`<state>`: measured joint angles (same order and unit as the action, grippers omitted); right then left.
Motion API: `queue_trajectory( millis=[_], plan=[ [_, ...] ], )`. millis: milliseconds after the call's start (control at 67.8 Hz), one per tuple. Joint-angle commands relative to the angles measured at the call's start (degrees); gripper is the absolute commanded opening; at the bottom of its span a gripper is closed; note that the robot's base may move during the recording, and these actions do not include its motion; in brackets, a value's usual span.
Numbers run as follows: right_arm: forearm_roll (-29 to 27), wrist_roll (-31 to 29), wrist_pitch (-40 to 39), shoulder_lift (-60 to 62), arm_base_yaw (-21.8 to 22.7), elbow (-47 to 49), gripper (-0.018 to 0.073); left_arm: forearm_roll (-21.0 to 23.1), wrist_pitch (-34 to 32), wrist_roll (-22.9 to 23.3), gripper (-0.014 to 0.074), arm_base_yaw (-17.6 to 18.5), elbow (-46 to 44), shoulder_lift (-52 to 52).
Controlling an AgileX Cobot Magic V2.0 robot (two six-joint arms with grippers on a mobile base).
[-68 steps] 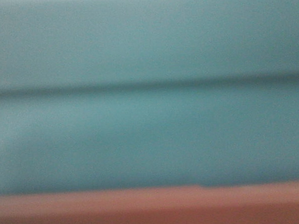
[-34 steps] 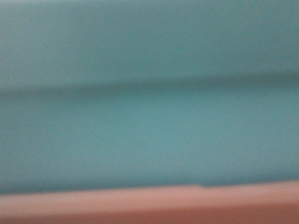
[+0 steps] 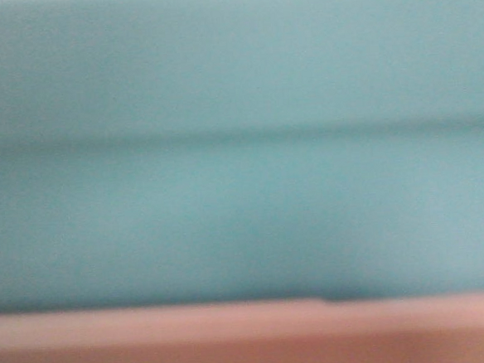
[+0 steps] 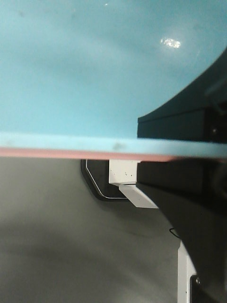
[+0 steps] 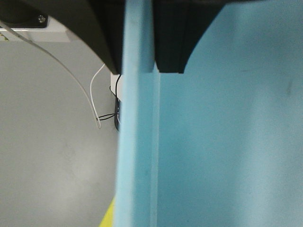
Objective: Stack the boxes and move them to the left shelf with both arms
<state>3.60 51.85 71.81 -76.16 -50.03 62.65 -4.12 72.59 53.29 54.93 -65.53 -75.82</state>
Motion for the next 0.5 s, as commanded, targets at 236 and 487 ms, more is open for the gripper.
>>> queue_trajectory(
  millis=[236, 487],
  plan=[
    [-1.0, -0.3, 1.8, 1.6, -0.6, 1.9, 0.0056, 3.3, 4.3, 0.7, -0.0012, 1.0, -2.3, 2.0],
    [-1.0, -0.3, 1.8, 1.6, -0.6, 1.9, 0.0056, 3.3, 4.3, 0.7, -0.0012, 1.0, -2.3, 2.0]
  ],
)
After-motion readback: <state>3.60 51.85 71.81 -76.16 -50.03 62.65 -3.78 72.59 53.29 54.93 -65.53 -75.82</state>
